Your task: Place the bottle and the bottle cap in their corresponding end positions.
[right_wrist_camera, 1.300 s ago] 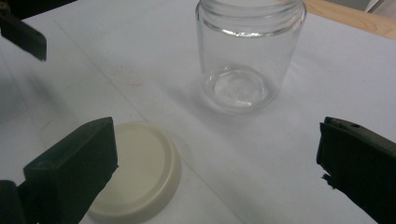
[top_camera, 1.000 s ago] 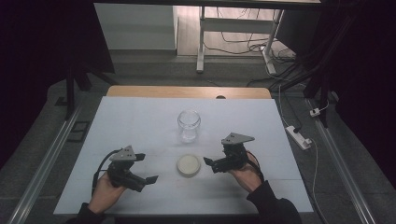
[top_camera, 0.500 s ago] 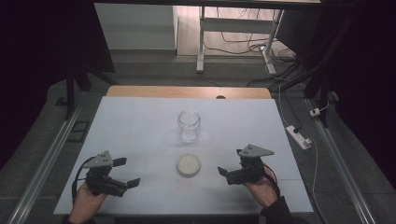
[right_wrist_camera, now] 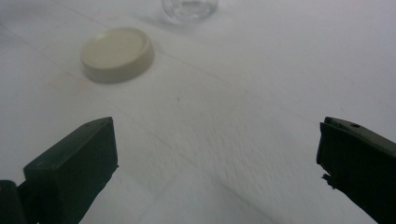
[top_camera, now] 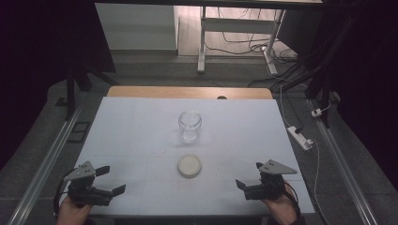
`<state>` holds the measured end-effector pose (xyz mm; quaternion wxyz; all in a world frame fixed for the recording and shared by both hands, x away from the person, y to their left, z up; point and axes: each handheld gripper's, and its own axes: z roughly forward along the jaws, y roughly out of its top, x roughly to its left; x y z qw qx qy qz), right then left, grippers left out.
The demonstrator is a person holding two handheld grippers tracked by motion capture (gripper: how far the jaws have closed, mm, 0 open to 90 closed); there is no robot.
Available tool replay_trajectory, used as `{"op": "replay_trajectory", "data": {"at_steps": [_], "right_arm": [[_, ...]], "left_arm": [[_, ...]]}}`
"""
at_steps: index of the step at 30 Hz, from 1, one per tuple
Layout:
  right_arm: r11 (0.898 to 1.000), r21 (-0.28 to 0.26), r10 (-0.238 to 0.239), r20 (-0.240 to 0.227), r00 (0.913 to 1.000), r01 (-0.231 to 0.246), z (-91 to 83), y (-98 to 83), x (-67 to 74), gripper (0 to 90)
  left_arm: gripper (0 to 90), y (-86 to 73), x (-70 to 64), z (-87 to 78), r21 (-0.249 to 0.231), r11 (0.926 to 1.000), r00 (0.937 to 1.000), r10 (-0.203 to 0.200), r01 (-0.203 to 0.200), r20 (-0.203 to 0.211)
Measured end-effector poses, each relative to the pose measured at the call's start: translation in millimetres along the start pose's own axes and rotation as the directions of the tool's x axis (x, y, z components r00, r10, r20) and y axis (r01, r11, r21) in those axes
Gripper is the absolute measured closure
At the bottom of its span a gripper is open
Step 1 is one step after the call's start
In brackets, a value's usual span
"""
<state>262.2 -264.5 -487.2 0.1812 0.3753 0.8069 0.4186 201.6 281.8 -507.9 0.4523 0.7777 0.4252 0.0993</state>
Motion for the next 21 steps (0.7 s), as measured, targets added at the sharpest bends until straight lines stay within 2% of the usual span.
{"op": "replay_trajectory", "data": {"at_steps": [8, 15, 19, 21], "right_arm": [[0.996, 0.05, 0.069, 0.042, 0.9968, -0.071, -15.2, -19.9, -9.3, 0.0], [0.993, 0.067, 0.093, 0.056, 0.9941, -0.097, -24.9, -27.6, -10.6, 0.0], [0.992, 0.075, 0.101, 0.057, 0.9933, -0.105, -25.7, -28.3, -11.4, 0.0], [0.992, 0.082, 0.091, 0.061, 0.994, -0.095, -24.8, -28.3, -11.1, 0.0]], "left_arm": [[0.0, -13.6, 0.7, -2.3, 0.055, 0.9982, 0.9993, -0.022, 0.024, -0.03], [0.0, -23.7, -0.7, -2.2, 0.128, 0.9913, 0.9966, -0.02, 0.031, -0.08], [0.0, -24.3, -0.3, -2.8, 0.13, 0.9906, 0.9958, -0.03, 0.041, -0.086], [0.0, -23.9, 0.2, -2.6, 0.129, 0.9906, 0.9958, -0.037, 0.047, -0.084]]}}
